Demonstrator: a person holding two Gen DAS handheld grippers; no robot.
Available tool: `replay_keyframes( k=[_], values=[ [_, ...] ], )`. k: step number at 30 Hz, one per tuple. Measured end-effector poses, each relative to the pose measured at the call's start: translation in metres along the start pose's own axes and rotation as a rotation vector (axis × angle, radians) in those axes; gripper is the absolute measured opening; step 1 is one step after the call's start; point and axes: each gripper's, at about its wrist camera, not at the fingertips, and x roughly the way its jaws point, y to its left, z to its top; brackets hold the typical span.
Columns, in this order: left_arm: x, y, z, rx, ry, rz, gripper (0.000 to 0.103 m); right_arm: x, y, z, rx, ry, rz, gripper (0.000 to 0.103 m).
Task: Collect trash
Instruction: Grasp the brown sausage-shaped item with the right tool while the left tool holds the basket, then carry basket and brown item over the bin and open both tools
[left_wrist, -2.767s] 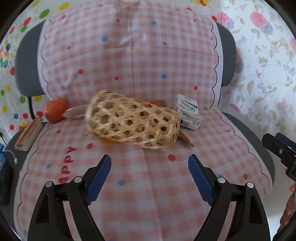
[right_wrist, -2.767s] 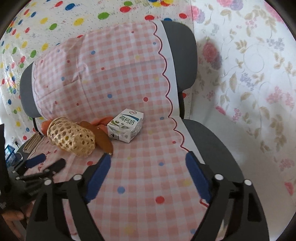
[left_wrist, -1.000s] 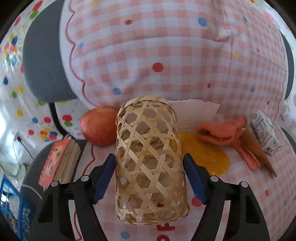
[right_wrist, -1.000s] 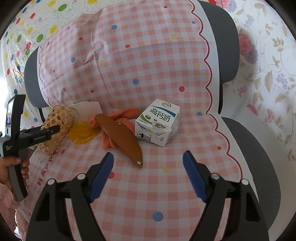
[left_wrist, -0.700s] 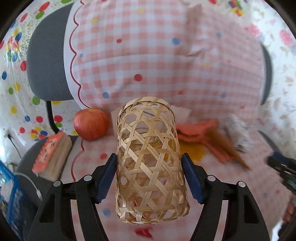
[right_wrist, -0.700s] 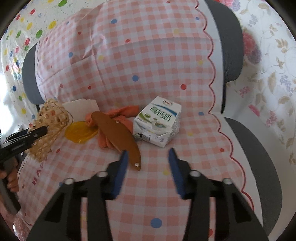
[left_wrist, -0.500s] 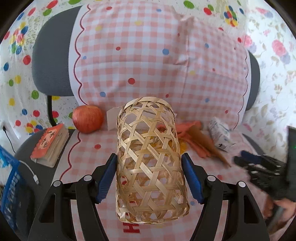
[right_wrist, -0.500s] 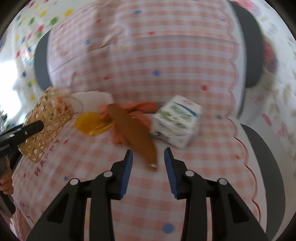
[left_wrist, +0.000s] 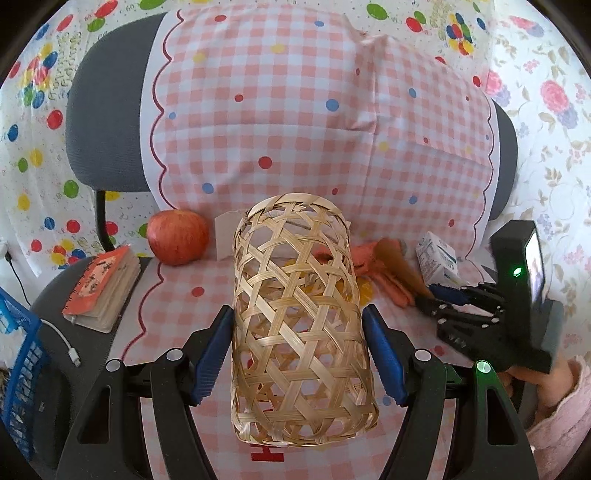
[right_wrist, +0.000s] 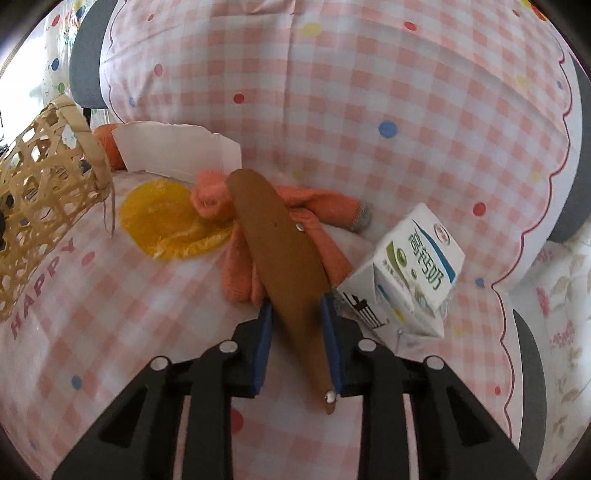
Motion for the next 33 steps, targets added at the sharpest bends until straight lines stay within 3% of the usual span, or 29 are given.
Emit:
replay_keyframes(
  k=[6, 11, 18, 25, 33],
  values=[
    [-0.017, 0.001, -0.002, -0.006, -0.014, -0.007, 0.070, -0.050, -0.024, -0.010, 0.151, -0.078, 0.084, 0.011],
    [-0.042, -0.018, -0.013, 0.019, -0.031, -0.062, 0.070, -0.105, -0.033, -0.034, 0.255, -0.147, 0.115, 0.010],
    [-0.074, -0.066, -0.042, 0.084, -0.056, -0.155, 0.070, -0.171, -0.041, -0.092, 0.367, -0.215, 0.126, 0.010],
    [-0.105, -0.120, -0.073, 0.162, -0.067, -0.270, 0.070, -0.228, -0.046, -0.151, 0.447, -0.291, 0.055, 0.010],
    [-0.135, -0.179, -0.115, 0.246, -0.061, -0.417, 0.071, -0.285, -0.053, -0.229, 0.521, -0.292, -0.082, 0.010]
  ],
)
